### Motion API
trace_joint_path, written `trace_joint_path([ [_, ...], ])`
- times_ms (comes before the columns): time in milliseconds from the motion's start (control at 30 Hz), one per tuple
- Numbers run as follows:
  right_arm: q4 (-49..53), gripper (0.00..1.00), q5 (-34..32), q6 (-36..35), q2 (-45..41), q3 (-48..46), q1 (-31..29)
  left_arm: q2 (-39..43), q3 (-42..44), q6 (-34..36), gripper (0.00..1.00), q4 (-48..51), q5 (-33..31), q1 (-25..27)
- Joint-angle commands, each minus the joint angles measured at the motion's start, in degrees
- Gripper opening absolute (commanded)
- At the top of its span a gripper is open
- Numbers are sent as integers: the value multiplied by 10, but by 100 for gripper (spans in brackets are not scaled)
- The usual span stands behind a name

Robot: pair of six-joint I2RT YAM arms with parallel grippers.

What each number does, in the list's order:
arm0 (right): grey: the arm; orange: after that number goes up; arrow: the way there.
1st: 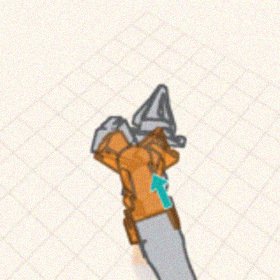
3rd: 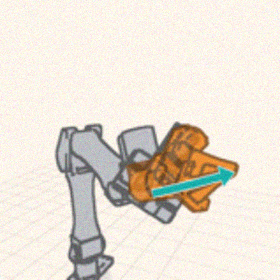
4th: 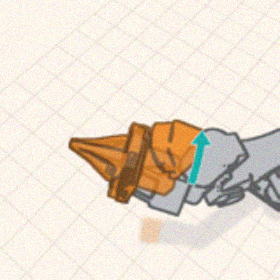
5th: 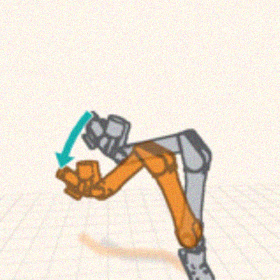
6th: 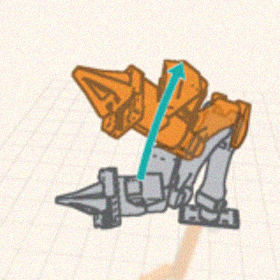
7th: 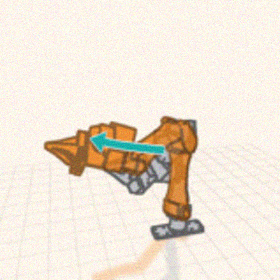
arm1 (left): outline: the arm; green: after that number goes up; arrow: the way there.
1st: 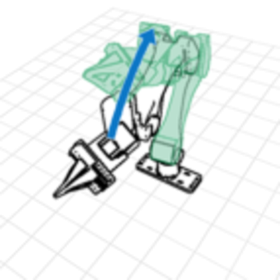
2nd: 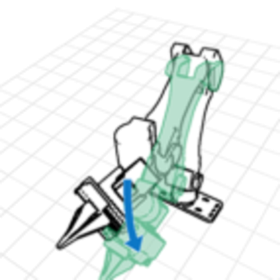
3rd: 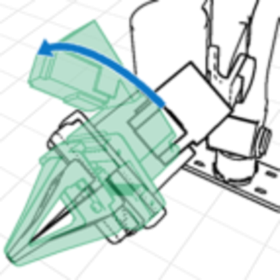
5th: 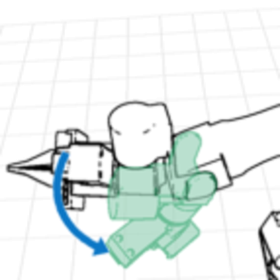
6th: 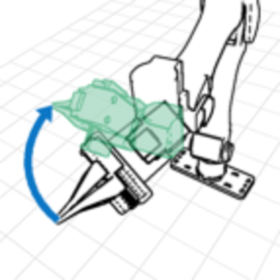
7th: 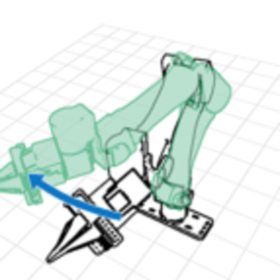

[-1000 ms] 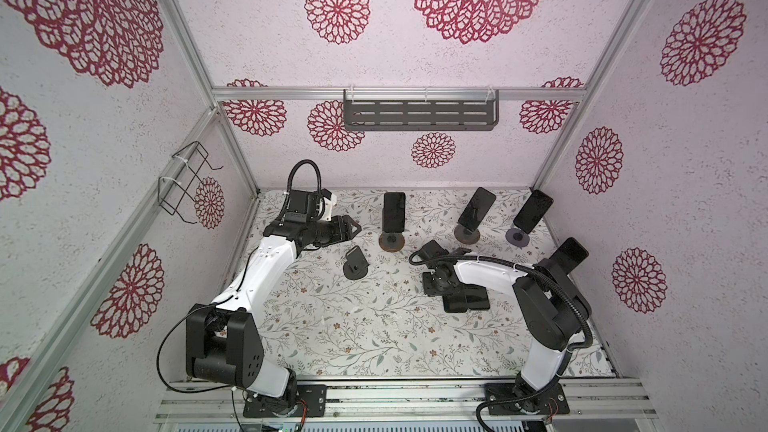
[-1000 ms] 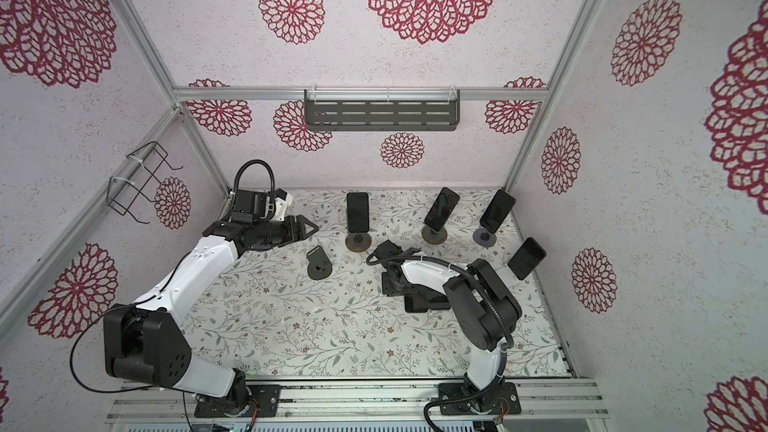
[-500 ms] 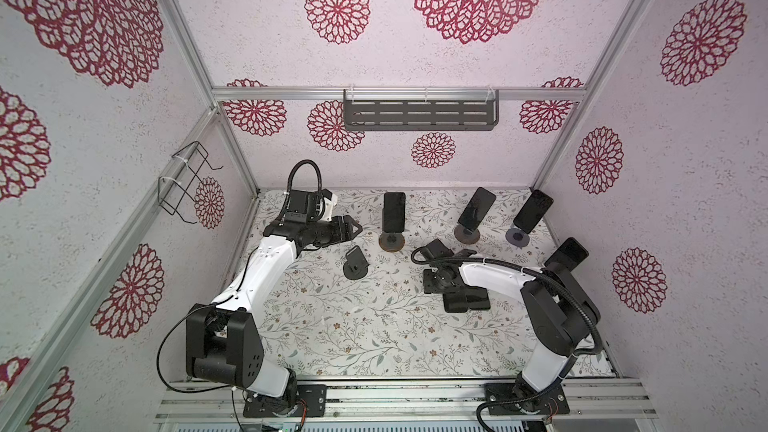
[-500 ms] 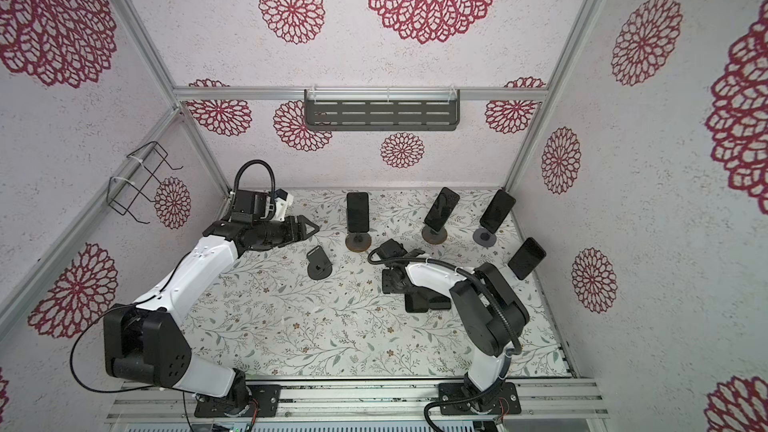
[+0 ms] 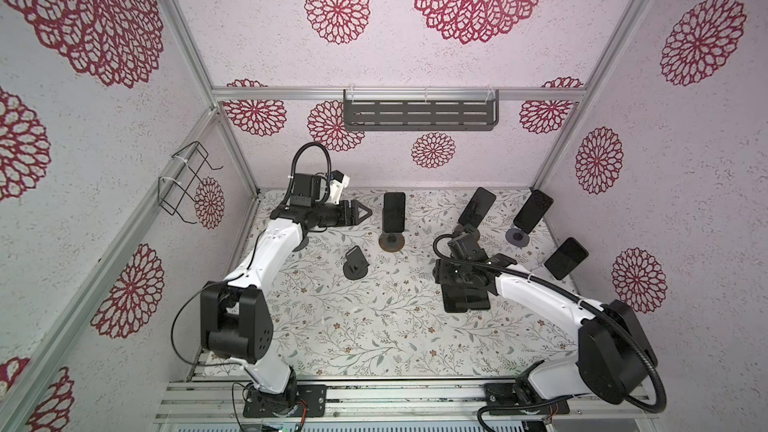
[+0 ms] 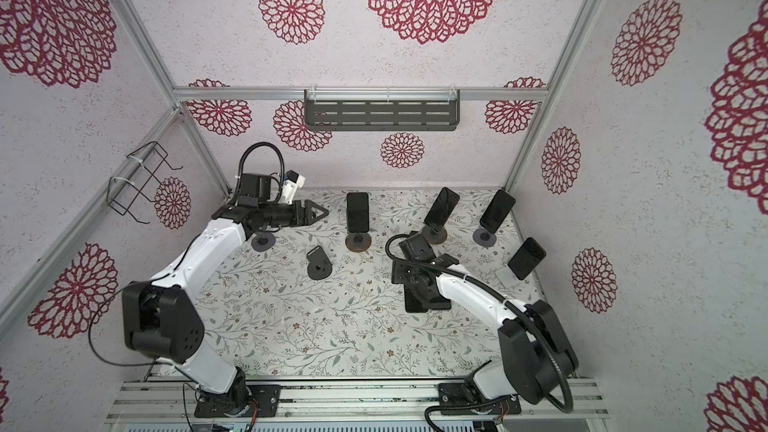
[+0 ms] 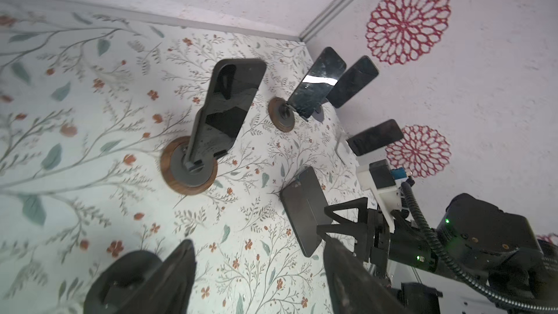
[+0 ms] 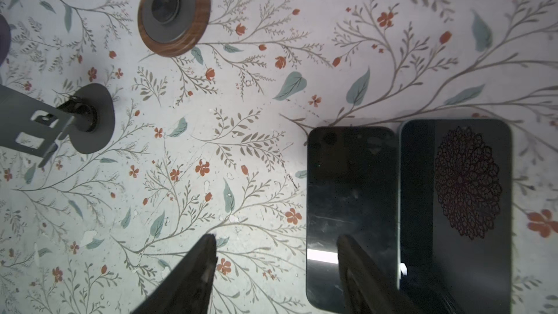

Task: Remove the phone from the phone stand

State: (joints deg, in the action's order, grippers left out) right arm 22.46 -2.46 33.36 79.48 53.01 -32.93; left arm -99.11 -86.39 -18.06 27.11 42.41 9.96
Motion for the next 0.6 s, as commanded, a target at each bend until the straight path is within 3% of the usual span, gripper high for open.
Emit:
trace_joint_path([
  [0, 14, 67, 13, -22, -61, -8, 7, -82, -93, 87, 69, 21, 120, -4],
  [267, 29, 67, 18, -21, -170, -64, 25, -222, -238, 104, 72, 12, 108, -8],
  [567, 73, 68, 23, -32, -216, -74, 42, -308, -313, 105, 72, -20, 141, 6],
])
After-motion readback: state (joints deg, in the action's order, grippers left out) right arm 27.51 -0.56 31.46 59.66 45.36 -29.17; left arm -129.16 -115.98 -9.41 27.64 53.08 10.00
